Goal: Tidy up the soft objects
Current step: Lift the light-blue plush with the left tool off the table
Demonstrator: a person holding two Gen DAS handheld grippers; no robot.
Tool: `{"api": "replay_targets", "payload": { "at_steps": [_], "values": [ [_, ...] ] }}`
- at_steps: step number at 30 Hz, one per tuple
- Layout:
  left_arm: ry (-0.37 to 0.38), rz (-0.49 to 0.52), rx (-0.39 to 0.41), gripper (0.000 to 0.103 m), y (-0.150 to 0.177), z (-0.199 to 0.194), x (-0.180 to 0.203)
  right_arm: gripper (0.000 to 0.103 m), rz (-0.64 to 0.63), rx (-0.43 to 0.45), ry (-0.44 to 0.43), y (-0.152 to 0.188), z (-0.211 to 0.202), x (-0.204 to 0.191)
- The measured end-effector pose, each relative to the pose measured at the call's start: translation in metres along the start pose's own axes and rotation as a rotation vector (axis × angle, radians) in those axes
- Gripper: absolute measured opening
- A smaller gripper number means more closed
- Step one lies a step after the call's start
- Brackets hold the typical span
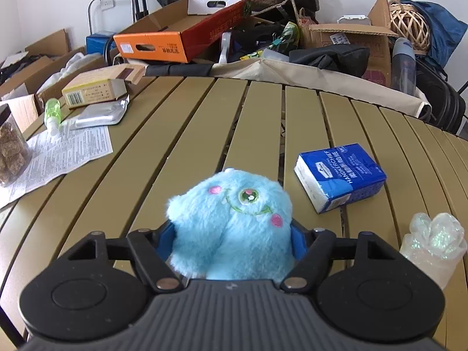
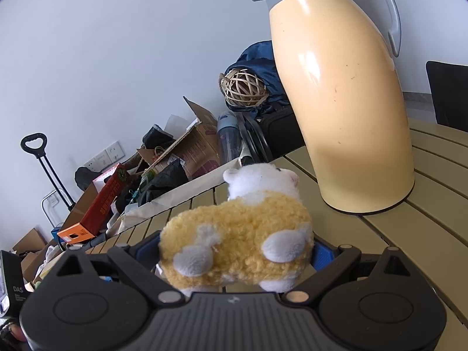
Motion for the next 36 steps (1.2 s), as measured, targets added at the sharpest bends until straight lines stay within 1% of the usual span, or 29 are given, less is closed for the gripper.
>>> {"api": "replay_targets", "payload": {
  "at_steps": [3,7,13,18,22,25,29,32,36],
  "values": [
    [0.004,0.007,0.029,0.074,0.001,-0.007,0.000,0.098,-0.005,-0.002,-0.002,0.000,0.001,0.000],
    [-0.011,0.027,0.064,0.074,0.004,-0.019,0.000,0.098,-0.010,-0.003,-0.004,0.000,-0.001,0.000],
    [0.011,0.035,0.101,0.074,0.012,-0.045,-0.004,0.098,-0.044,-0.010,-0.015,0.004,-0.005,-0.008],
    [0.041,0.030,0.155,0.074,0.017,-0.081,-0.011,0.098,-0.081,-0.018,-0.032,0.010,-0.015,-0.017],
    [0.067,0.051,0.207,0.074,0.024,-0.111,-0.013,0.098,-0.115,-0.026,-0.054,0.016,-0.025,-0.027],
    [0.074,0.074,0.244,0.074,0.031,-0.133,-0.013,0.098,-0.158,-0.012,-0.068,0.017,-0.038,-0.032],
    [0.083,0.091,0.287,0.074,0.042,-0.161,-0.016,0.098,-0.176,0.010,-0.087,0.018,-0.057,-0.034],
    [0.110,0.095,0.312,0.074,0.052,-0.182,-0.019,0.098,-0.185,0.022,-0.101,0.019,-0.070,-0.037],
    [0.166,0.090,0.351,0.074,0.065,-0.213,-0.022,0.098,-0.228,0.036,-0.088,0.028,-0.088,-0.043]
  ]
}}
Point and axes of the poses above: each gripper's, at about its wrist camera, not at the fingertips, and z roughly the way its jaws point, x to its right, y to its underside, the point moved 5 cm from there along z, roughly the way its jaws point, and after that the axes turned 12 degrees about -y, right-handed, at the moved point
